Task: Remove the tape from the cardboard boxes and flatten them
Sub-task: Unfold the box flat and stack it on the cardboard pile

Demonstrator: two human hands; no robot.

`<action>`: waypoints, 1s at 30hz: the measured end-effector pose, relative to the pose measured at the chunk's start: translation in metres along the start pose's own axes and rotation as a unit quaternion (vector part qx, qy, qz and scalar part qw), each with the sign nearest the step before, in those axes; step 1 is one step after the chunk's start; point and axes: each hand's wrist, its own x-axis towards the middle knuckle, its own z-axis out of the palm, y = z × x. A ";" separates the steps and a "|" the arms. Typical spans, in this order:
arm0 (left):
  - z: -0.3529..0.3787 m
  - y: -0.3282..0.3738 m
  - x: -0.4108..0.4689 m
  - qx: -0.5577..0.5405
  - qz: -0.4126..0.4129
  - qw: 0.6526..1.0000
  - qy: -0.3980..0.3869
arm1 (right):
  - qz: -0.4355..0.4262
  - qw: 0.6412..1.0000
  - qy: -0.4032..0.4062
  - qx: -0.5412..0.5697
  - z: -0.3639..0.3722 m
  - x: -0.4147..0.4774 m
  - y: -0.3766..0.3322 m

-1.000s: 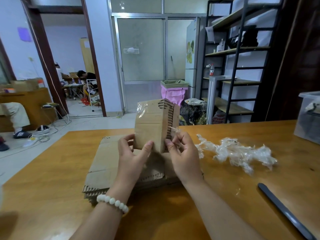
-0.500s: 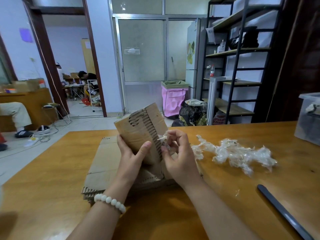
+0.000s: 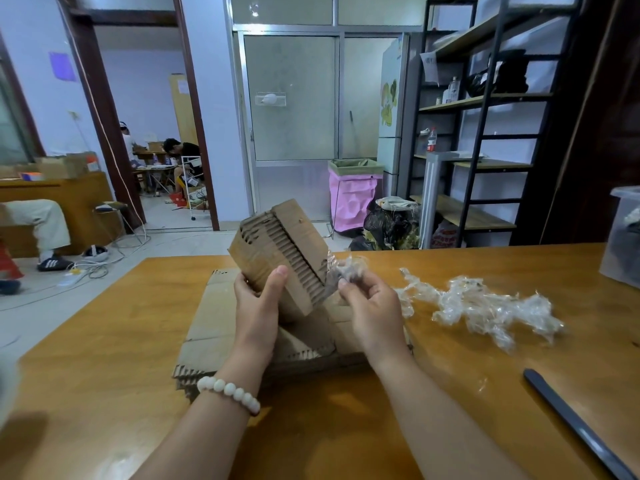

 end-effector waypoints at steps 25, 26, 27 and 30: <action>0.001 -0.001 -0.004 0.026 0.034 0.999 -0.011 | 0.167 0.975 -0.097 0.109 -0.012 0.013 0.004; 0.002 -0.002 -0.004 0.031 0.036 0.999 -0.020 | 0.158 0.980 -0.104 0.067 -0.011 0.011 0.005; 0.003 -0.003 -0.004 0.041 0.041 0.998 -0.029 | 0.140 0.984 -0.106 0.022 -0.010 0.010 0.006; 0.005 -0.002 -0.006 0.058 0.049 0.996 -0.057 | 0.094 0.991 -0.092 0.001 -0.010 0.007 0.004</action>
